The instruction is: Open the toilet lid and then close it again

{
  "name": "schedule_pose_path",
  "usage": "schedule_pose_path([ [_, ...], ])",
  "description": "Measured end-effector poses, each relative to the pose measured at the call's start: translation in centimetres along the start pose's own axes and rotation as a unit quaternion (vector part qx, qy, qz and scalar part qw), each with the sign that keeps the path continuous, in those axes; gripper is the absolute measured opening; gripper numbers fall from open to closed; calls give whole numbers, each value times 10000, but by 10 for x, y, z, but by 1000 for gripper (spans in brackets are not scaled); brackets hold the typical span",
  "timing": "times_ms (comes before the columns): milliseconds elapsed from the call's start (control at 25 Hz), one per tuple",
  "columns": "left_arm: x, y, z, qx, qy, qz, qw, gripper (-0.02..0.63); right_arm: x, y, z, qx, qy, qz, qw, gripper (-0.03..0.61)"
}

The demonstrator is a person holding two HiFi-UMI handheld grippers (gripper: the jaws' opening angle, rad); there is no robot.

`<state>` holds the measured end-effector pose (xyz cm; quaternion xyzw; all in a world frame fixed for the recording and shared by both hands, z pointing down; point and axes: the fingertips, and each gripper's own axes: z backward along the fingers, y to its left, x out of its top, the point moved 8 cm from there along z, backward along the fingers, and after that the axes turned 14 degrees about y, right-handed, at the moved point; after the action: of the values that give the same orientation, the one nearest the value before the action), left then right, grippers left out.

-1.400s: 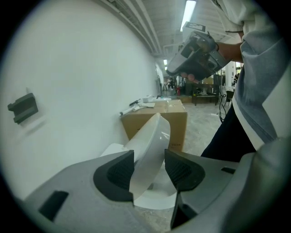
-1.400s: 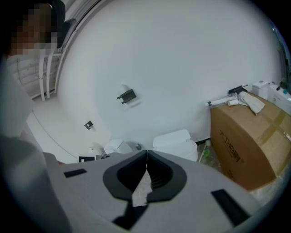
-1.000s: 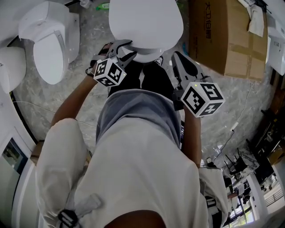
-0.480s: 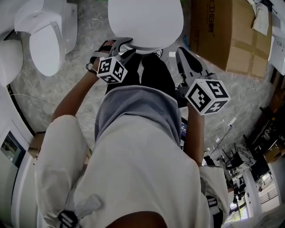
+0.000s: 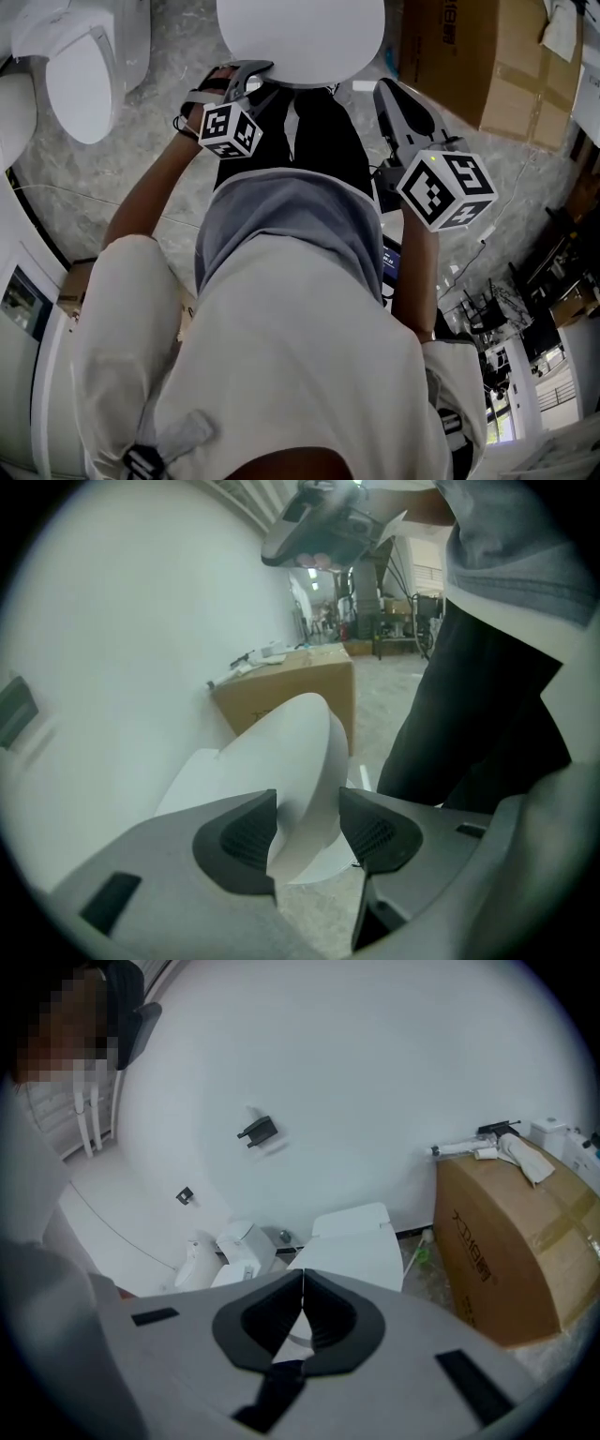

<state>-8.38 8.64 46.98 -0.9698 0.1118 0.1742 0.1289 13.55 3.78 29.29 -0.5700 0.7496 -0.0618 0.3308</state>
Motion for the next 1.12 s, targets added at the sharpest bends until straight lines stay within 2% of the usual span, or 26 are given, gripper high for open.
schedule_pose_path([
  [720,-19,-40,-54,-350,413,-53,9985,180,-10,-22,-34,131,593,122,9981,11],
  [1120,-36,-64,-92,-626,670,-317,9953,166,-20,-29,-49,111,901,145,9958,11],
])
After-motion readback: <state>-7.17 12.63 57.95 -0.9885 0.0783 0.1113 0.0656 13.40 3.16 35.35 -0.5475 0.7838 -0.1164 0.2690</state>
